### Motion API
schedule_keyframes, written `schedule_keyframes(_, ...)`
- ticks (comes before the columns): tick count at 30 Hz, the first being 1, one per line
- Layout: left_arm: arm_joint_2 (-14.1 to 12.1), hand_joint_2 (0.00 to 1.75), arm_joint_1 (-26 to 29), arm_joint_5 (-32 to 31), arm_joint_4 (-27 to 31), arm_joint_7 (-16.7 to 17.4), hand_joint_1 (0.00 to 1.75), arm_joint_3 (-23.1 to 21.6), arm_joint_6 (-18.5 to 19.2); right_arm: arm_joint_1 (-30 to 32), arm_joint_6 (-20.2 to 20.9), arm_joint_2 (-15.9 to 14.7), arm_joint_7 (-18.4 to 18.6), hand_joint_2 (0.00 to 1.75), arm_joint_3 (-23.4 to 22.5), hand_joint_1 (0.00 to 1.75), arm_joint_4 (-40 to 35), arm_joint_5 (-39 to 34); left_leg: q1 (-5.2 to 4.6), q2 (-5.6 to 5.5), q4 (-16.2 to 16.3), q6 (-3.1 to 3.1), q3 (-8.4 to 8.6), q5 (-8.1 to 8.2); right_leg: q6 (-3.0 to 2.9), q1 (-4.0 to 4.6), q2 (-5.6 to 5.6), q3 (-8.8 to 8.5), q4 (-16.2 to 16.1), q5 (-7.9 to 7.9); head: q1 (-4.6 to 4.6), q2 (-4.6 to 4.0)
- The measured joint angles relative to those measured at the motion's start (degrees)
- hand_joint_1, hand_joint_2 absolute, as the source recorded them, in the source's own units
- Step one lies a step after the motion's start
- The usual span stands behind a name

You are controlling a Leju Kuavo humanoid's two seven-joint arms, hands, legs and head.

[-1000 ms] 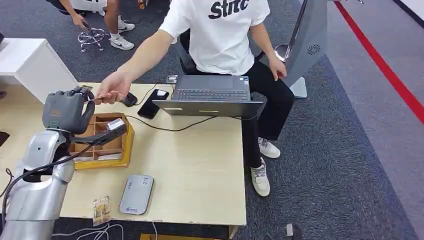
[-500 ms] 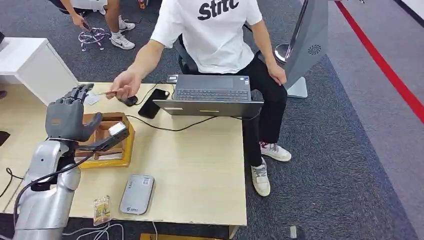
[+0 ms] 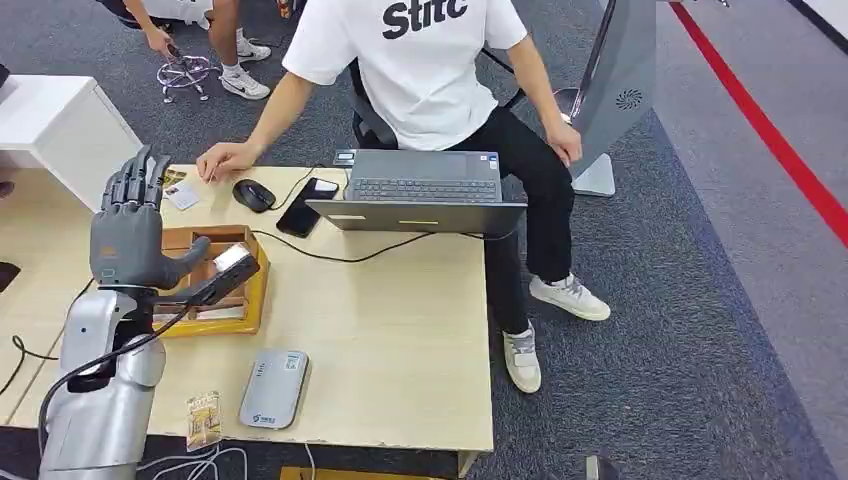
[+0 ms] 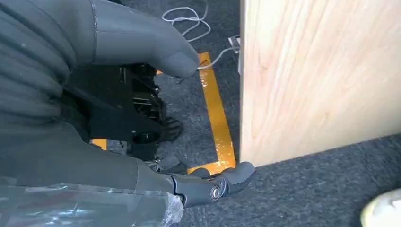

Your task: Pass the card to the sensor for recognition and then transmit it.

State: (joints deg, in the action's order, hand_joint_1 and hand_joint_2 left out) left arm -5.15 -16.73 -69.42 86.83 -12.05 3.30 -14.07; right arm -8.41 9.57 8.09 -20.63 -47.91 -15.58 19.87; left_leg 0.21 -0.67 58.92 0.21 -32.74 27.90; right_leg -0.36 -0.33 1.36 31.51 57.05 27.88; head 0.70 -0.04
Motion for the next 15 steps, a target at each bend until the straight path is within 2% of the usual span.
schedule_keyframes(8, 10.5, 1.75, 7.9, 26.2, 14.0, -15.0, 0.0, 4.9, 1.6, 3.3, 4.1, -0.7, -6.6, 1.75, -1.9, 0.0, -1.8, -0.5, -0.1, 0.0, 0.0, 0.15, -0.03, 0.11, 0.1, -0.04, 0.0, -0.01, -0.1, 0.07, -0.02, 0.02)
schedule_keyframes(10, 12.5, 1.75, 10.8, 32.9, 17.4, -18.7, 0.0, 5.7, 4.1, 4.5, 5.4, -0.7, -7.5, 1.75, -2.7, 0.0, -2.4, -0.6, -0.11, -0.02, 0.0, 0.16, -0.05, 0.13, 0.11, -0.04, -0.03, -0.01, -0.1, 0.09, -0.02, 0.02)
schedule_keyframes(11, 13.5, 1.75, 12.8, 36.3, 19.0, -20.3, 0.0, 6.0, 6.8, 5.0, 5.4, -0.6, -7.6, 1.75, -3.5, 0.0, -2.8, -1.3, -0.11, -0.02, 0.0, 0.14, -0.05, 0.16, 0.11, -0.04, -0.03, -0.02, -0.1, 0.1, -0.02, 0.02)
schedule_keyframes(12, 14.4, 1.75, 15.0, 38.2, 20.3, -22.1, 0.0, 6.1, 8.2, 5.4, 5.4, -0.4, -7.6, 1.75, -4.4, 0.0, -3.1, -2.0, -0.11, -0.01, 0.0, 0.17, -0.04, 0.18, 0.1, -0.04, -0.01, -0.02, -0.1, 0.1, 0.0, 0.02)
schedule_keyframes(15, 16.7, 1.75, 21.4, 42.2, 23.1, -27.3, 0.0, 7.5, 6.5, 6.9, 5.4, 0.8, -7.2, 1.75, -7.4, 0.0, -5.1, -2.1, -0.05, -0.01, 0.0, 0.15, -0.08, 0.2, 0.11, -0.03, -0.02, 0.0, -0.1, 0.14, -0.07, 0.02)
